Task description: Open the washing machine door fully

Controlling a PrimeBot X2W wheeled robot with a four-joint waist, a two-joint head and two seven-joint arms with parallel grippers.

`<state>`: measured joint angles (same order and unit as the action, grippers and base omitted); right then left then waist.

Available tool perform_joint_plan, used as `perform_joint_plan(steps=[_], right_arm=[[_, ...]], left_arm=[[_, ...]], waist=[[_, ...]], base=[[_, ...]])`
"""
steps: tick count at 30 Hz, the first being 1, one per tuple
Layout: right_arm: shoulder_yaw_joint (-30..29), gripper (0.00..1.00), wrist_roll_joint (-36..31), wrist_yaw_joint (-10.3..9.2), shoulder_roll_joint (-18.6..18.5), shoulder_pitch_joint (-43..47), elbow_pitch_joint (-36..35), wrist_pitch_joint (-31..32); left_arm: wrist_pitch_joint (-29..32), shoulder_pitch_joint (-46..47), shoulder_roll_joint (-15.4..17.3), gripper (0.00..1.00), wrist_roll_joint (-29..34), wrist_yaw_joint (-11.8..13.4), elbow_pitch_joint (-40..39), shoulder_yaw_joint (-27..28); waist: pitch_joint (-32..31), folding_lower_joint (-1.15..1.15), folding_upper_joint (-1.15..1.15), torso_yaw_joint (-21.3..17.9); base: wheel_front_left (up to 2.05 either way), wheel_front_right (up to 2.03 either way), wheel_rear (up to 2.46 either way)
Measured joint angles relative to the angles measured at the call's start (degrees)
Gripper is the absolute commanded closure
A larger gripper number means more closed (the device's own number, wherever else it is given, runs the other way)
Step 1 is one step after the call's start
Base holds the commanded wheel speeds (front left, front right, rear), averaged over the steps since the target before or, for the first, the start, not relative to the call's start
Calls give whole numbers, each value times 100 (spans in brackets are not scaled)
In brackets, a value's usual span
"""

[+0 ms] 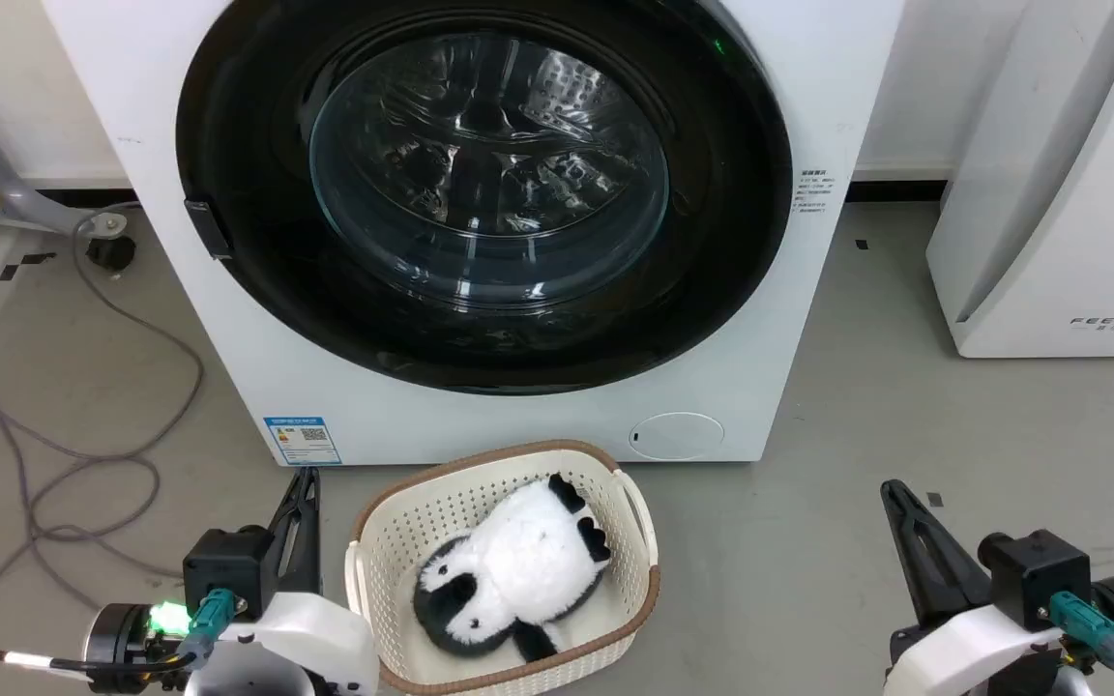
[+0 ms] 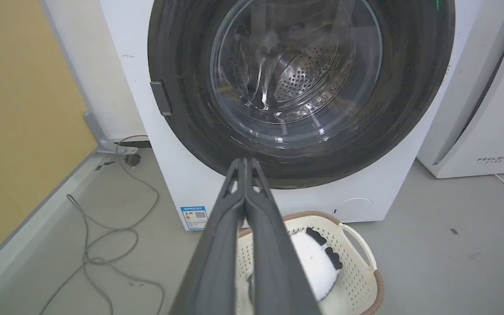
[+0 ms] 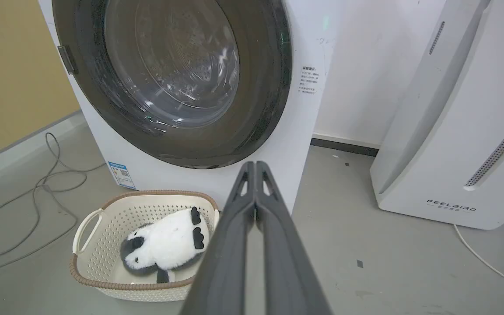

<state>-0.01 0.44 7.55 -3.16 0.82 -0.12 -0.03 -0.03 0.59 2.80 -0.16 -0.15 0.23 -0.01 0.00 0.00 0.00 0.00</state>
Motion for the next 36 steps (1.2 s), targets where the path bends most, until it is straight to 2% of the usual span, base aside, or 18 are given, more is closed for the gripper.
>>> perform_joint_plan(steps=[22,23,36], right_arm=[[-1,100,0,0,0,0,0,0],[0,0,0,0,0,0,0,0],[2,0,11,1,-1,4,-1,-58]], left_arm=[[1,0,0,100,0,0,0,0],[0,0,0,0,0,0,0,0],[-56,1,-1,0,-1,-1,25,-64]], waist=[[0,0,0,0],[0,0,0,0],[8,0,0,1]], base=[[0,0,0],[0,0,0],[0,0,0]])
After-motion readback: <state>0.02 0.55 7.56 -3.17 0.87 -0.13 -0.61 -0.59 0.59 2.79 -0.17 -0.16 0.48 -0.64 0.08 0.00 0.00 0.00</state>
